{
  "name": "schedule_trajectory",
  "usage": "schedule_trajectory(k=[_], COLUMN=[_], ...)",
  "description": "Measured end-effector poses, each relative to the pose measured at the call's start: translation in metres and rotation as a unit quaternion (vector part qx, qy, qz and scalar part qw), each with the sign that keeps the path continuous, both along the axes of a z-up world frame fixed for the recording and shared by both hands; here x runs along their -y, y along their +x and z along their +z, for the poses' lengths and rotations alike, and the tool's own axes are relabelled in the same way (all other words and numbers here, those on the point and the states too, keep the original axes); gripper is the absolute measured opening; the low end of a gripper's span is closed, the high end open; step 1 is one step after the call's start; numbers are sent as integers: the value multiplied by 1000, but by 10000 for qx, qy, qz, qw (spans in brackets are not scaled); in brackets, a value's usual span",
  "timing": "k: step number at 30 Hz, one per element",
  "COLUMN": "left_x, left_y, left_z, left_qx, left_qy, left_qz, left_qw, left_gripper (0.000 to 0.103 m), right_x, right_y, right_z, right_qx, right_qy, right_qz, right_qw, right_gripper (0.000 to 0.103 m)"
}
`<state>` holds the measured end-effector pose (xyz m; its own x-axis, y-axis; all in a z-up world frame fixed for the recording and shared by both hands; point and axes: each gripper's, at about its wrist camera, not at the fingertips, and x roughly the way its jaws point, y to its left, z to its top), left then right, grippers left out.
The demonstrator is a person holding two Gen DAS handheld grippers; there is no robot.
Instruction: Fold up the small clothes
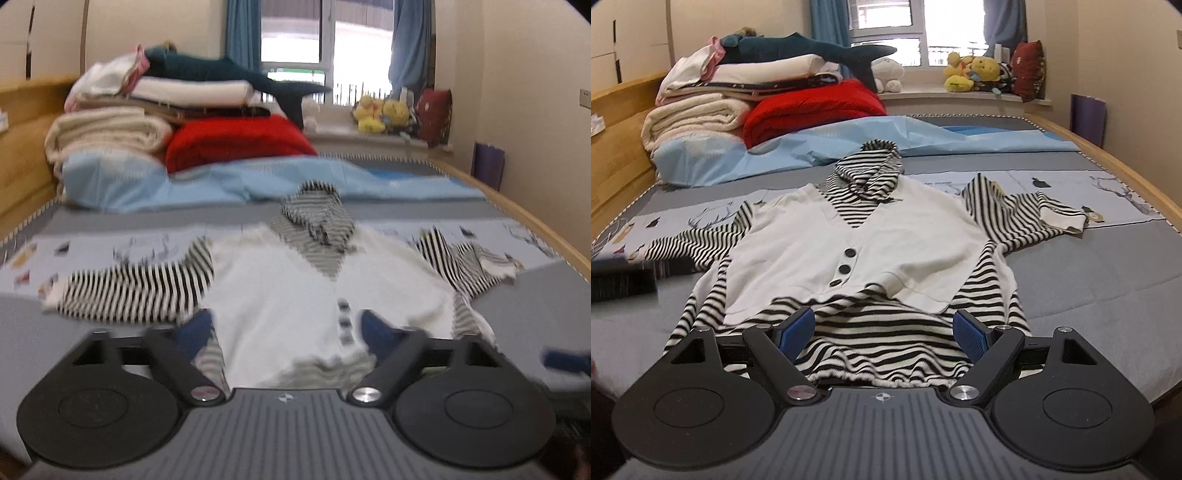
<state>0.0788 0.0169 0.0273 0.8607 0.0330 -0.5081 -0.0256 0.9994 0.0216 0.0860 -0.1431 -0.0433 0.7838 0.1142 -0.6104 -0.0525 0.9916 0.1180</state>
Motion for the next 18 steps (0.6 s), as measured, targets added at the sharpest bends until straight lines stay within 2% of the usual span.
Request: schedule_trajectory(k=[1,4,7,10,12,16,18], left_x=[-7,-34,-70,-107,-132,-184,-212], left_y=[12,53,94,132,150,174,177], left_z=[4,13,11,-6,-23,-57,-70], left_qx=[69,212,90,-201,-380,-666,-708], left_qy=[-6,-97,-284,-243,-309,-570,-682], left_qz=[-2,108,328,694,882,1251,1451], left_qw=[10000,9997,9990,9971,9949,9883,9845], left_gripper=[68,59,59,57,57,57,57], right_x=[2,10,19,26,28,23,15], right_y=[0,2,7,19,35,84,115], right_z=[0,0,1,5,7,16,19], right_qx=[32,54,31,-21,-86,-29,66], right_qy=[-7,-11,-1,-91,-321,-617,-595], right_qz=[-46,-184,-239,-151,-98,1,59], right_qw=[10000,9998,9997,9998,9994,9981,9982], right_gripper=[83,83,83,83,83,83,77])
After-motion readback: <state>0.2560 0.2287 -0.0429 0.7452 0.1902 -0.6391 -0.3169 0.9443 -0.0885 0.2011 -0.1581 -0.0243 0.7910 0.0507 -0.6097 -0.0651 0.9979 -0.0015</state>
